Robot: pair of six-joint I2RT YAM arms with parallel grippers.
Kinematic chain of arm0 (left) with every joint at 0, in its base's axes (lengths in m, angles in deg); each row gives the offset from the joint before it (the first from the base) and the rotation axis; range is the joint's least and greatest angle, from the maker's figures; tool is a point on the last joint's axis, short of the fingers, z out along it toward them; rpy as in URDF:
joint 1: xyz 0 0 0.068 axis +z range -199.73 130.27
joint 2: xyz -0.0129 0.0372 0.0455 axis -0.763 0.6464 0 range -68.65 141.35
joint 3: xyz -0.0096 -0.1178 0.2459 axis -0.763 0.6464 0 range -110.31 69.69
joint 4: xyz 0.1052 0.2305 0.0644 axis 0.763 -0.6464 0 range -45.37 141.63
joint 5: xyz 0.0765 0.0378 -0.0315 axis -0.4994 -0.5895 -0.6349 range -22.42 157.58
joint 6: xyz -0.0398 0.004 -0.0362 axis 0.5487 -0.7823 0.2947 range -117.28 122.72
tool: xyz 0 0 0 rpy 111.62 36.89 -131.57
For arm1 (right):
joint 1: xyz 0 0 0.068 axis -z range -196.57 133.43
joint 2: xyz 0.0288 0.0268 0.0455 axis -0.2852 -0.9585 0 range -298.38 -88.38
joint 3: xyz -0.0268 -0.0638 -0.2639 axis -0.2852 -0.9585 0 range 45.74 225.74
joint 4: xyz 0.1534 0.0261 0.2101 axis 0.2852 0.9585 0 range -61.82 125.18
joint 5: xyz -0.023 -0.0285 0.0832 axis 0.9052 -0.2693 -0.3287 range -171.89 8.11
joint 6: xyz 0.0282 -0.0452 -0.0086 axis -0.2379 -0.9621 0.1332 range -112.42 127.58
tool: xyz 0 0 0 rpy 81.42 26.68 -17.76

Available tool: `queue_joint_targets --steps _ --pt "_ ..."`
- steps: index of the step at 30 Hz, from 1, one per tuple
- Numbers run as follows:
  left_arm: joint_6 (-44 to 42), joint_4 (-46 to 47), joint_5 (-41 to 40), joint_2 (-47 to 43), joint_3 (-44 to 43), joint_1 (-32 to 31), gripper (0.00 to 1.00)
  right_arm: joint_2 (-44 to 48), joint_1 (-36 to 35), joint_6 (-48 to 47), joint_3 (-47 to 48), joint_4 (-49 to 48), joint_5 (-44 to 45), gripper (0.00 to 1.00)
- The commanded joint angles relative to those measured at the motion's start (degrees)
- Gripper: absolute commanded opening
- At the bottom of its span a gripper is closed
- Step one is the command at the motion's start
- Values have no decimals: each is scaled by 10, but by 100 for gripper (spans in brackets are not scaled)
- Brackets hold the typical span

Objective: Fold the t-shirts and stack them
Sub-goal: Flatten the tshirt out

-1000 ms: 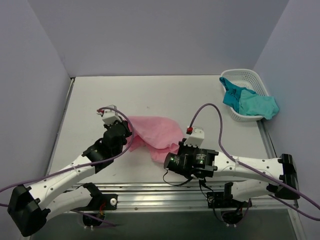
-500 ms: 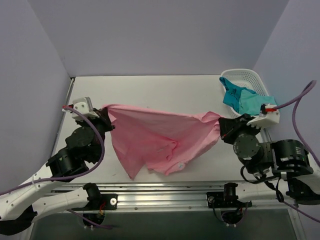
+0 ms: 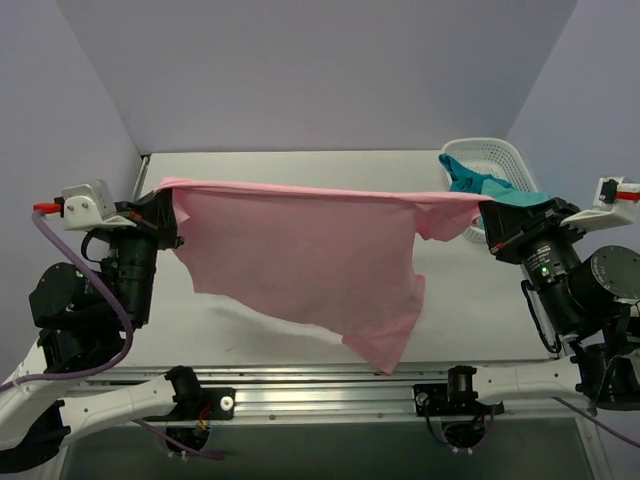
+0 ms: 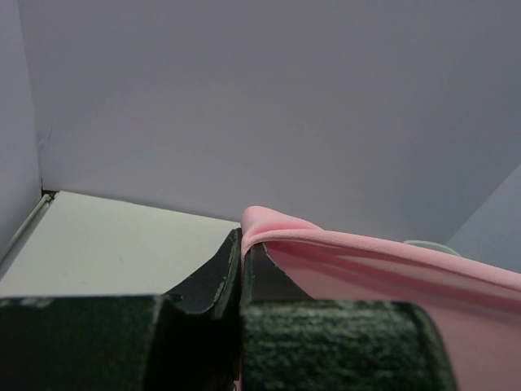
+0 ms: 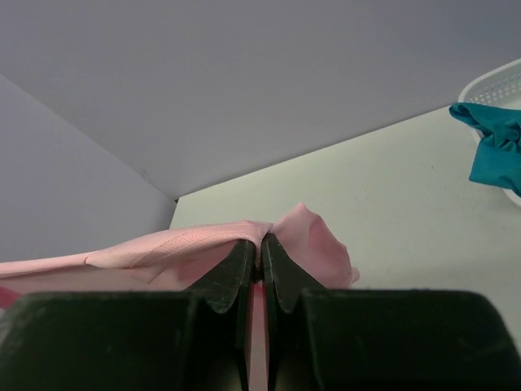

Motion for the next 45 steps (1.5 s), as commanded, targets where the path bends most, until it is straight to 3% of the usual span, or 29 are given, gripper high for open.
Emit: queue_joint_targets --steps 1,3,8,10,14,15,17,18,21,22,23,26,37,45 --pt "-54 50 -45 -3 5 7 2 -14 1 -50 5 -26 98 0" --pt "-79 118 -59 5 48 7 2 -25 -7 -45 -16 -35 133 0" --pt "-64 157 -80 54 112 15 2 -40 -18 -25 -67 -61 190 0" --pt "-9 129 -71 71 118 38 2 -44 -17 -27 -98 -91 205 0" --pt "110 31 41 114 114 128 2 -82 19 -95 -146 -173 186 0" --pt "124 22 78 123 116 165 2 -97 74 -97 -148 -174 166 0" --pt "147 20 106 148 120 196 2 -142 161 -103 -149 -186 45 0" --pt "153 22 125 157 120 218 2 -160 262 -108 -152 -201 -9 0" --pt "150 60 156 190 133 246 2 -214 399 -115 -186 -247 -190 0" --pt "148 70 179 200 136 268 2 -228 483 -113 -198 -279 -229 0" --pt "148 76 191 228 135 283 2 -259 524 -106 -206 -291 -318 0" --pt "165 76 245 304 110 351 2 -337 629 -76 -203 -328 -407 0" --pt "201 131 348 640 -62 496 2 -674 677 -101 -17 -471 -419 0" --pt "199 77 379 833 -311 522 2 -860 680 -126 216 -431 -428 0"
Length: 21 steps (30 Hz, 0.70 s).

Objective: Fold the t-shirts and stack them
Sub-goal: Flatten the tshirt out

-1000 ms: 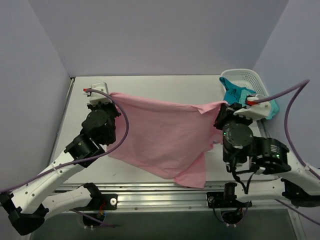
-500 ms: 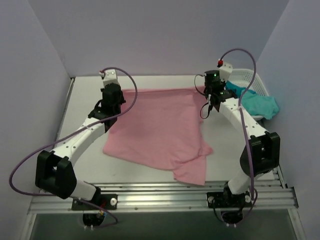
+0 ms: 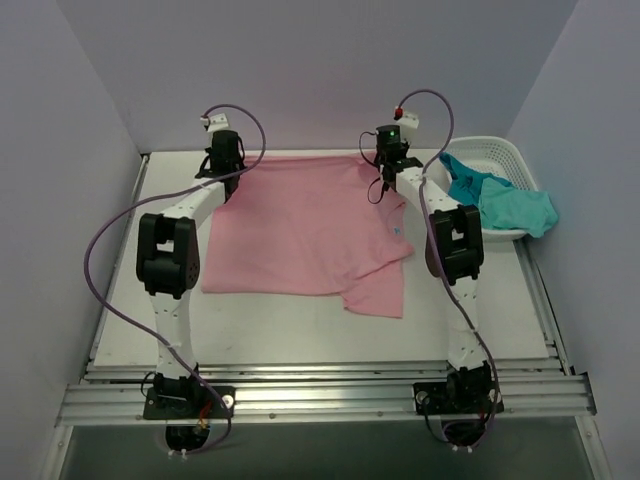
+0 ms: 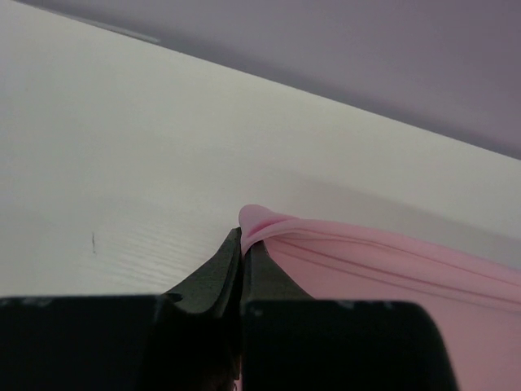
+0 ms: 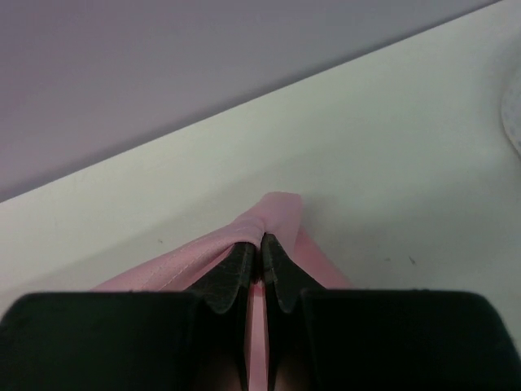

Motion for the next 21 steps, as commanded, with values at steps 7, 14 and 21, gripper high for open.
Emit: queue_joint_targets --steps 7,14,21 --pt "-2 -100 24 44 -234 20 2 13 21 -50 127 6 33 0" --pt "-27 -123 13 -161 -175 -5 2 220 -1 -92 41 -17 57 0" --pt "-38 -119 12 -509 43 -103 2 563 -110 -159 -167 -55 115 0"
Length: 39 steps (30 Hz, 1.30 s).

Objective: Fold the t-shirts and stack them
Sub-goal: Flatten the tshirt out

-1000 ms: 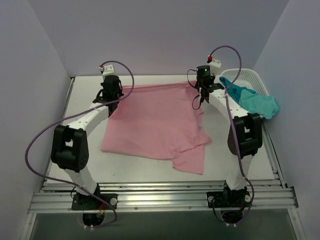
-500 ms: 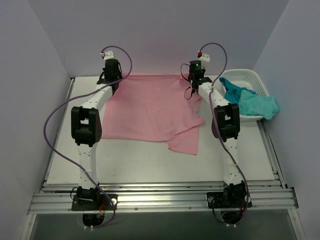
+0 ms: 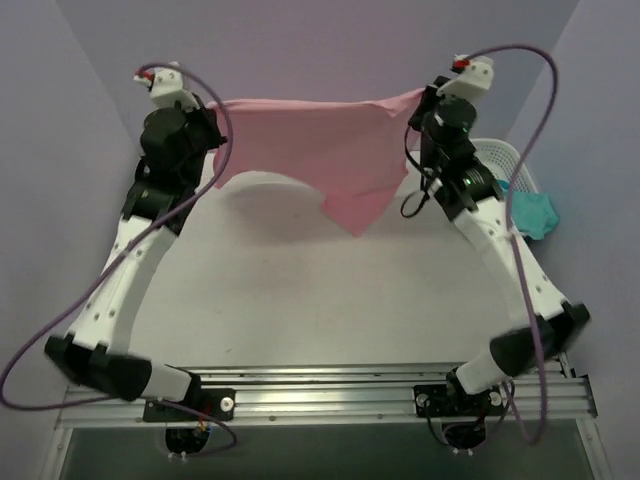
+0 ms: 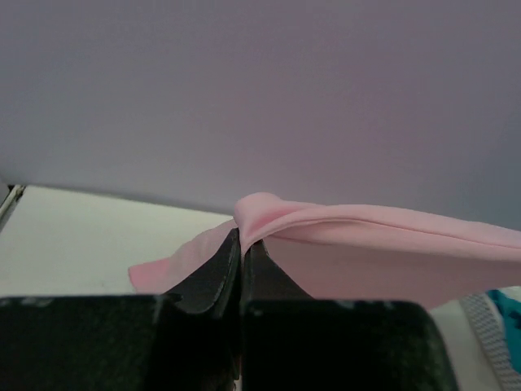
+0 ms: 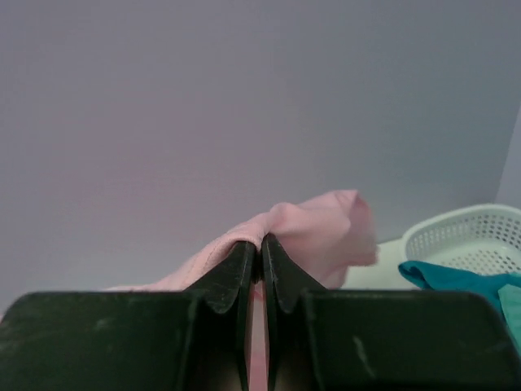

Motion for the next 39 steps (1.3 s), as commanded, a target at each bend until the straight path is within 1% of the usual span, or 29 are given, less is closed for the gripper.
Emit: queue_joint_targets --steps 1,2,3,4,7,8,9,11,14,16,20,22,24,25,27,28,29,31,32,33,34,35,36,37,38,39 --pt "-19 7 -21 -173 71 -54 2 170 -60 -48 -69 -37 63 0" --pt "-19 -2 -21 -203 88 -71 2 197 -69 -47 -78 -31 63 0" --pt "-18 -7 -14 -260 115 -97 2 250 -82 -40 -83 -16 56 0" --pt "-15 -26 -13 -285 124 -108 2 274 -102 -39 -86 -11 44 0" --pt "3 -74 8 -361 128 -129 2 335 -118 -17 -78 24 -3 0" --pt "9 -85 10 -374 125 -132 2 343 -118 -11 -64 38 -37 0" --pt "18 -95 9 -397 117 -134 2 351 -118 -7 -52 50 -50 0" --pt "26 -109 12 -414 113 -136 2 349 -118 5 -13 74 -76 0" --pt "33 -107 27 -433 114 -136 2 328 -118 13 24 107 -73 0" --pt "28 -99 10 -430 122 -136 2 300 -117 13 54 119 -52 0" --pt "17 -80 -25 -386 146 -136 2 230 -118 -1 72 131 -15 0" --pt "13 -50 -37 -369 174 -136 2 207 -117 -10 56 116 21 0" --pt "7 -25 -69 -335 189 -134 2 167 -114 -22 31 103 55 0" --pt "7 -16 -78 -321 205 -131 2 153 -109 -23 22 90 60 0" --pt "15 16 -79 -278 224 -106 2 113 -85 -8 -12 83 45 0" --pt "25 27 -71 -262 233 -91 2 99 -72 3 -27 56 34 0" --pt "49 37 -39 -228 255 -51 2 74 -59 14 -44 43 22 0" --pt "78 84 4 -188 281 -5 2 46 -31 40 -95 -6 3 0" --pt "101 106 16 -141 305 15 2 7 -25 44 -106 -18 4 0" --pt "104 161 23 -114 315 42 2 -15 -17 47 -111 -30 9 0" --pt "102 185 20 -83 320 50 2 -41 -12 48 -113 -46 18 0" --pt "88 205 17 -16 319 55 2 -96 -10 48 -103 -51 21 0" --pt "80 229 8 19 299 64 2 -125 -5 48 -92 -57 24 0" --pt "72 232 1 59 280 66 2 -156 -4 48 -78 -58 27 0" --pt "58 229 -3 135 255 69 2 -219 -2 48 -41 -57 40 0" --pt "55 224 -8 171 200 77 2 -251 -1 48 -19 -55 46 0"
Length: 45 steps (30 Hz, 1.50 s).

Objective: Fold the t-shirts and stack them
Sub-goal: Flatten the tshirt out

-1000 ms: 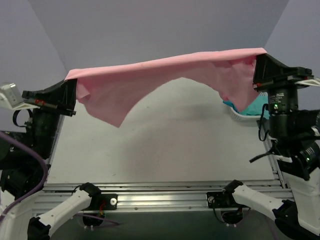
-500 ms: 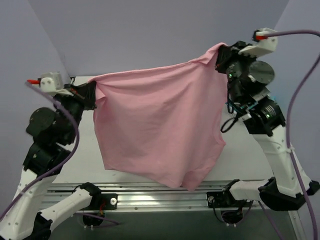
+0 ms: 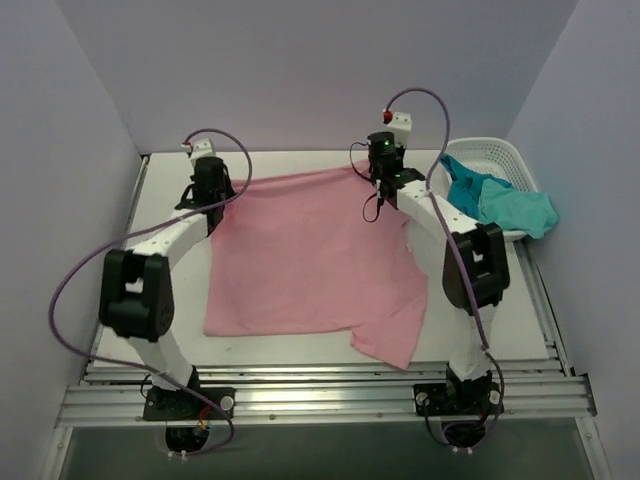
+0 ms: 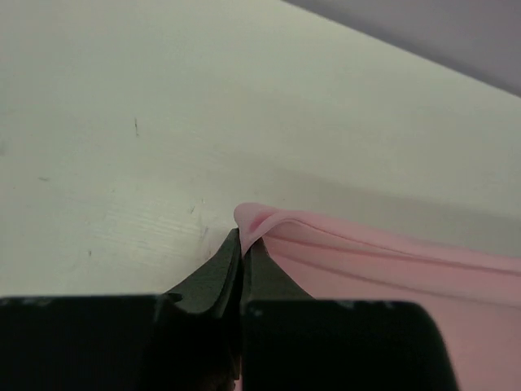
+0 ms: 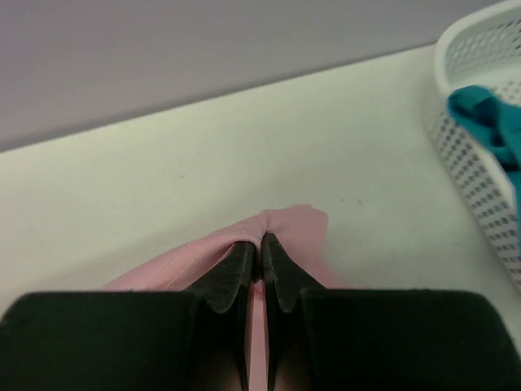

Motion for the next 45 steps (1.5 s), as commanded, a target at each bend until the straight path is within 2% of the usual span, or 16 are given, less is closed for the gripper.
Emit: queue_joint_targets --steps 1,5,6,7,8,9,10,13,19,23,29,33,36,40,42,45 --pt "-18 69 -12 153 -120 18 2 -111 8 13 96 -47 41 0" --pt "-1 23 12 280 -260 42 2 -264 17 15 259 -28 64 0" --pt "1 17 19 298 -286 46 2 -284 19 14 292 -12 66 8" --pt "0 7 23 334 -347 51 9 -317 24 14 326 2 72 53" --pt "3 -53 27 354 -387 59 64 -330 29 15 394 28 84 79" --pt "7 -85 24 371 -473 61 88 -339 32 12 421 36 84 100" --pt "10 -117 23 397 -511 66 95 -345 33 8 443 42 85 100" --pt "11 -177 9 388 -573 71 94 -298 33 -9 432 14 96 100" --pt "-11 -137 -23 254 -510 63 94 -149 15 -24 297 -60 115 100" --pt "-3 -130 -47 160 -396 56 94 -68 -12 -30 194 -72 125 100" --pt "68 -107 -65 7 -160 35 94 58 -37 72 -31 -30 77 100" --pt "87 -72 -113 -102 43 -30 94 173 -79 152 -217 -60 73 100" --pt "134 -93 -168 -143 125 -94 94 207 -109 241 -286 -31 104 100" --pt "222 -159 -204 -170 182 -159 98 222 -162 305 -292 104 155 100" --pt "283 -209 -286 -185 191 -237 97 248 -232 364 -312 163 217 100" --pt "367 -325 -347 -200 205 -315 94 305 -299 462 -380 230 211 100"
